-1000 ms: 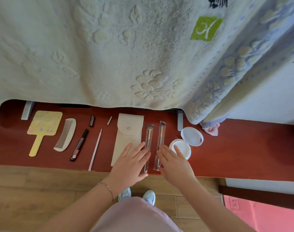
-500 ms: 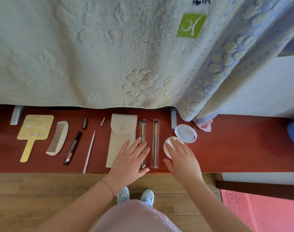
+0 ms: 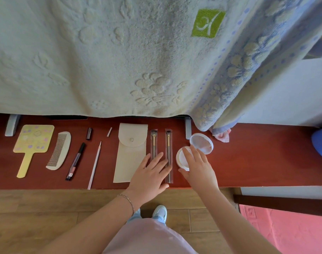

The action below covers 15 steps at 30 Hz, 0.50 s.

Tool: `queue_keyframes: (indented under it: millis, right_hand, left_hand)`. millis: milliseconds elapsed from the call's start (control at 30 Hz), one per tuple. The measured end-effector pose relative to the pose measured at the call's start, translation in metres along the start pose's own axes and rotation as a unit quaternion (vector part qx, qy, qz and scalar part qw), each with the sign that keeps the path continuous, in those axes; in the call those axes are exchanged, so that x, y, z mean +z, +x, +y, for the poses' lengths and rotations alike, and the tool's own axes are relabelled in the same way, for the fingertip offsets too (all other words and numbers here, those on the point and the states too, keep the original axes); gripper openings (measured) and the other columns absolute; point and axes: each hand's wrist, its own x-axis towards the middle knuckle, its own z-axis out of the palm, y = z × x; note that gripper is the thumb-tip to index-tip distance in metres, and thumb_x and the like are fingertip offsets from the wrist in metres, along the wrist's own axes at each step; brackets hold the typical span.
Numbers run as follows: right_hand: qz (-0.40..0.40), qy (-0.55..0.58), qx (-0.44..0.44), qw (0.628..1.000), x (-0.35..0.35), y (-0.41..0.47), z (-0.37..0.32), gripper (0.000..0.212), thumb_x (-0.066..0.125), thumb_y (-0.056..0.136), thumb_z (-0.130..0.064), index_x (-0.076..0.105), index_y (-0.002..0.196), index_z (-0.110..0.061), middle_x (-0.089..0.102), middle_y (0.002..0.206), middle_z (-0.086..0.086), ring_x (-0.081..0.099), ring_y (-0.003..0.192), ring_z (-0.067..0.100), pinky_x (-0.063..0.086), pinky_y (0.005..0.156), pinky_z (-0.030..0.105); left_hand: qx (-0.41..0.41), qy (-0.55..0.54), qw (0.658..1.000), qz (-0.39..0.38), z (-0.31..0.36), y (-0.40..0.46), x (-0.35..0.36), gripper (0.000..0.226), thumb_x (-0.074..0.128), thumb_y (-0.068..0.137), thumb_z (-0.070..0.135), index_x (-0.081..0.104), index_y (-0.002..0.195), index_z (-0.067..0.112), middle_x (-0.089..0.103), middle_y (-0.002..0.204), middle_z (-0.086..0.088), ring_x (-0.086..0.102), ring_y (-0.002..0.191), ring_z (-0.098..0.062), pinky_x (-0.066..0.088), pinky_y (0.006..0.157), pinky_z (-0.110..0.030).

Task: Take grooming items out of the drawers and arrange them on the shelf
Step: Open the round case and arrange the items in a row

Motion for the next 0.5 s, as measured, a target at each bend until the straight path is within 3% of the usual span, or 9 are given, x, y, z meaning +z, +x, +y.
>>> queue_keyframes:
  millis: [100,267,367,433,500]
  right_hand:
    - [-0.01,-0.006,-0.006,1.0,-0.004,0.0,-0.001,0.072,0.067,0.08,-0.041,0.035,0.14,-0.018,0.033,0.149,0.009,0.035,0.135,0.03,0.04,0.103,0.043]
    - [0.046,-0.027,-0.097,0.994,-0.008,-0.007,-0.028,0.063,0.073,0.073,-0.042,0.054,0.128,-0.016,0.056,0.133,0.005,0.051,0.124,0.023,0.04,0.1,0.046]
    - [0.011,-0.038,-0.157,0.987,-0.001,-0.001,-0.055,0.062,0.069,0.075,-0.045,0.053,0.129,-0.02,0.056,0.134,0.001,0.05,0.126,0.02,0.037,0.102,0.047]
    - [-0.04,-0.055,-0.186,0.98,0.001,0.005,-0.068,0.06,0.056,0.085,-0.048,0.043,0.137,-0.022,0.044,0.144,0.001,0.037,0.135,0.021,0.024,0.109,0.05]
    - [-0.069,-0.063,-0.196,0.976,0.004,0.011,-0.072,0.06,0.039,0.094,-0.047,0.023,0.146,-0.022,0.02,0.155,0.001,0.015,0.143,0.021,-0.001,0.111,0.048]
  left_hand:
    - [-0.01,-0.002,1.0,0.01,-0.003,-0.004,-0.003,0.06,0.059,0.076,0.056,0.054,0.126,0.023,0.055,0.132,-0.002,0.041,0.131,-0.025,0.032,0.105,-0.049]
    - [-0.145,-0.014,0.989,0.034,-0.026,-0.032,-0.011,0.056,0.032,0.088,0.046,0.041,0.136,0.02,0.038,0.146,-0.01,0.032,0.135,-0.031,0.032,0.106,-0.049]
    - [-0.199,-0.013,0.98,0.004,-0.041,-0.049,-0.005,0.057,0.031,0.088,0.045,0.038,0.139,0.02,0.035,0.147,-0.013,0.033,0.134,-0.035,0.035,0.104,-0.047]
    - [-0.213,-0.028,0.977,-0.006,-0.044,-0.053,-0.002,0.056,0.043,0.087,0.044,0.04,0.138,0.02,0.036,0.146,-0.014,0.037,0.132,-0.034,0.039,0.101,-0.045]
    - [-0.219,-0.045,0.975,-0.006,-0.043,-0.051,-0.001,0.06,0.058,0.083,0.042,0.042,0.136,0.019,0.038,0.145,-0.015,0.042,0.129,-0.032,0.041,0.099,-0.041]
